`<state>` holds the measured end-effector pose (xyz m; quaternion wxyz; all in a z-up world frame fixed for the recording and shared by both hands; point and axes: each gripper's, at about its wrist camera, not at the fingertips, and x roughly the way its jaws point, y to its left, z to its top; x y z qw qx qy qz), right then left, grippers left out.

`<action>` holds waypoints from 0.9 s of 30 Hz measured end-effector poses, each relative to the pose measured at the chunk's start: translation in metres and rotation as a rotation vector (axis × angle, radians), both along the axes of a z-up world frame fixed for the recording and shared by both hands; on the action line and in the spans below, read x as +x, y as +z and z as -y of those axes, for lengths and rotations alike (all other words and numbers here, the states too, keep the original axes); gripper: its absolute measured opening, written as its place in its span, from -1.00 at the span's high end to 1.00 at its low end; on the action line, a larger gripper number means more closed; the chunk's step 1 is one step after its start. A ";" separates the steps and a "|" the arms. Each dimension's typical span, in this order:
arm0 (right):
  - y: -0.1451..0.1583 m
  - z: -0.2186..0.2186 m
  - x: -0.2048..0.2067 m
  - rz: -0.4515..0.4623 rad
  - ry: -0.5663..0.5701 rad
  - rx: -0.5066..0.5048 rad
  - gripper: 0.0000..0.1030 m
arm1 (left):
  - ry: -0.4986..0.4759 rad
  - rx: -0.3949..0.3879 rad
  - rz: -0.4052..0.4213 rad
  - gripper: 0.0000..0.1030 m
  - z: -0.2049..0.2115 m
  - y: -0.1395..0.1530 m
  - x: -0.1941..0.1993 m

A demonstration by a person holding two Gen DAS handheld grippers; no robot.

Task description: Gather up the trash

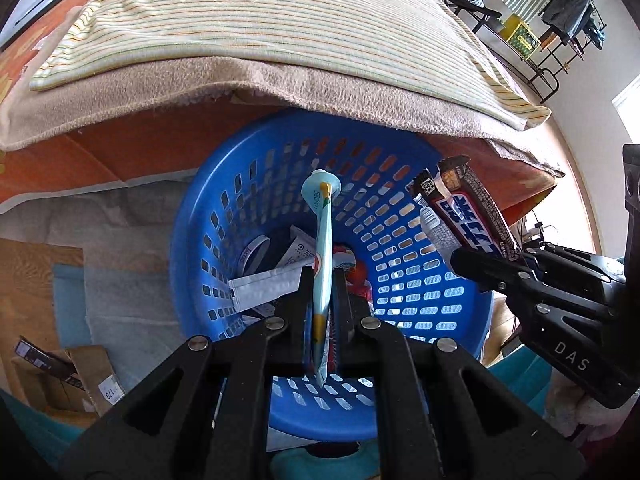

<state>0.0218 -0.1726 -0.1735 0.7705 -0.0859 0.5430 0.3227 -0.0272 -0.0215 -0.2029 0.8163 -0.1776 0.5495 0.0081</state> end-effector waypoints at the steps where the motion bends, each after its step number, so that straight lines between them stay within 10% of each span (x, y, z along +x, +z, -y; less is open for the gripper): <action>1: -0.002 0.000 0.001 -0.002 -0.002 -0.004 0.80 | 0.003 0.002 -0.003 0.90 -0.001 -0.002 0.001; 10: -0.015 0.002 0.007 -0.031 -0.020 -0.026 0.48 | 0.025 0.001 -0.041 0.88 -0.005 -0.015 0.004; 19: -0.022 0.005 0.011 -0.045 -0.042 -0.042 -0.18 | 0.044 0.017 -0.062 0.08 -0.006 -0.020 0.003; 27: -0.023 0.004 0.013 -0.043 -0.059 -0.064 -0.60 | 0.063 0.050 -0.067 -0.15 -0.009 -0.020 0.003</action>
